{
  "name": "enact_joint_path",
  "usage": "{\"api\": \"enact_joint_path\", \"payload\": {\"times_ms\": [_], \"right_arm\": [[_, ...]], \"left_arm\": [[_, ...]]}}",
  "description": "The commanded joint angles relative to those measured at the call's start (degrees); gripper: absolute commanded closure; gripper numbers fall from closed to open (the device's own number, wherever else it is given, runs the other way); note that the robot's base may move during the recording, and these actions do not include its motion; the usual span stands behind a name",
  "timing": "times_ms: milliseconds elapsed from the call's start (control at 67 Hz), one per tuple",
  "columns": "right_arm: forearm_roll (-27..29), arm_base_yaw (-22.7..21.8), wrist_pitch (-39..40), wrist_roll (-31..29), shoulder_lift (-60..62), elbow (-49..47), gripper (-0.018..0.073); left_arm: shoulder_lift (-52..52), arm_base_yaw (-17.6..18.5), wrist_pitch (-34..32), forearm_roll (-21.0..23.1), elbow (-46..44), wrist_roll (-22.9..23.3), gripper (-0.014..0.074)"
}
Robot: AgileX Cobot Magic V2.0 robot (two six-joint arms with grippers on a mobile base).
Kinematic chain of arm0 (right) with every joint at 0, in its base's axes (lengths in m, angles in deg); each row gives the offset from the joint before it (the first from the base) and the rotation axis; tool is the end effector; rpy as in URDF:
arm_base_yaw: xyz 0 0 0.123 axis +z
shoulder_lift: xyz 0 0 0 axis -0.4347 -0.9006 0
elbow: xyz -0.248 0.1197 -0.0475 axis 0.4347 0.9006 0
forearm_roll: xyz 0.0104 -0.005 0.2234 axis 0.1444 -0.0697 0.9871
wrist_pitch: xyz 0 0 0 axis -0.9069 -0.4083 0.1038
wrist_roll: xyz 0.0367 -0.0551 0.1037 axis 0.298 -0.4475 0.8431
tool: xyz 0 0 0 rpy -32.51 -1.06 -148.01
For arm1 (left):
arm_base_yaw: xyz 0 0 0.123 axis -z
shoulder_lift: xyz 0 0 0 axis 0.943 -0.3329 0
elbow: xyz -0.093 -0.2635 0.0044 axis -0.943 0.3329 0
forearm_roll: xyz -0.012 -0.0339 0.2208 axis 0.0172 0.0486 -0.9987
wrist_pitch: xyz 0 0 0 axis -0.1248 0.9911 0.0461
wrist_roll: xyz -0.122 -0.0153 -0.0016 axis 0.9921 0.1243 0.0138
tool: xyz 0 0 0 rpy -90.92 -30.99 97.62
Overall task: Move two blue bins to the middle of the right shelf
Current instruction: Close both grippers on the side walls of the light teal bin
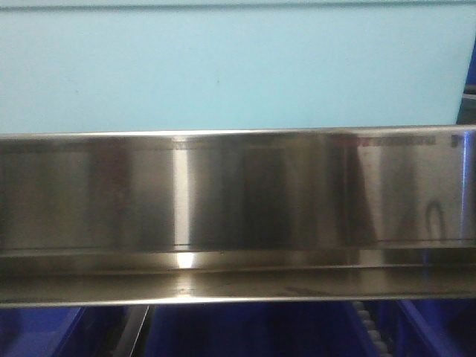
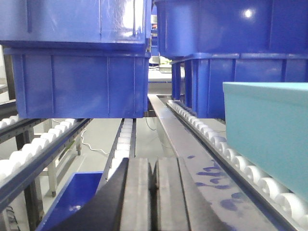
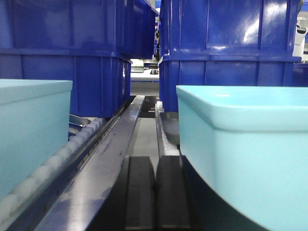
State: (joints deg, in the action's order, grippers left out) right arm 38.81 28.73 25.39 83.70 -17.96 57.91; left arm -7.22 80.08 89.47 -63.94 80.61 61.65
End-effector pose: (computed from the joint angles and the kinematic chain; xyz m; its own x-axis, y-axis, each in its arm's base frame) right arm 0.0653 0.0034 0.2174 0.0912 0.0275 -0.9955 -0.0540 0.9983 0.0226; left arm 0.0642 -0.0108 0.2177 0.0896 -0.0057 -0.9960 0.1647 0.9863 0.0092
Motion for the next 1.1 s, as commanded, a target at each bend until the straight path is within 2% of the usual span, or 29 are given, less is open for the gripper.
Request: {"api": "enact_joint_path", "payload": {"times_ms": [0, 119, 224, 433, 567, 806, 880, 1089], "right_arm": [[0.8, 0.1, -1.0, -0.3, 0.2, -1.6, 0.0726], [2.0, 0.1, -11.1, -0.3, 0.2, -9.5, 0.0726], [2.0, 0.1, -17.4, -0.3, -0.1, -16.2, 0.0726], [2.0, 0.1, -21.5, -0.3, -9.1, -28.3, 0.0726], [2.0, 0.1, -30.2, -0.3, -19.9, -37.4, 0.0726], [2.0, 0.1, -41.8, -0.3, -40.6, -54.1, 0.0726], [2.0, 0.1, -43.0, -0.3, -46.0, -58.4, 0.0726], [2.0, 0.1, -40.1, -0.3, -55.9, -63.4, 0.0726]], "left_arm": [[0.2, -0.2, 4.2, 0.9, -2.9, 0.0, 0.0696], [0.1, -0.2, 18.5, 0.9, -12.7, 0.0, 0.0696], [-3.0, -0.2, 24.2, -0.2, -19.2, 0.0, 0.0696], [-14.8, -0.2, 24.7, -1.4, -31.1, 0.0, 0.0696], [-24.7, -0.2, 26.1, -1.2, -39.4, 0.0, 0.0696], [-42.7, -0.2, 41.4, -1.2, -55.4, 0.0, 0.0696], [-48.1, -0.2, 44.2, -1.2, -59.3, 0.0, 0.0696], [-55.6, -0.2, 42.7, -1.2, -62.1, 0.0, 0.0696]]}}
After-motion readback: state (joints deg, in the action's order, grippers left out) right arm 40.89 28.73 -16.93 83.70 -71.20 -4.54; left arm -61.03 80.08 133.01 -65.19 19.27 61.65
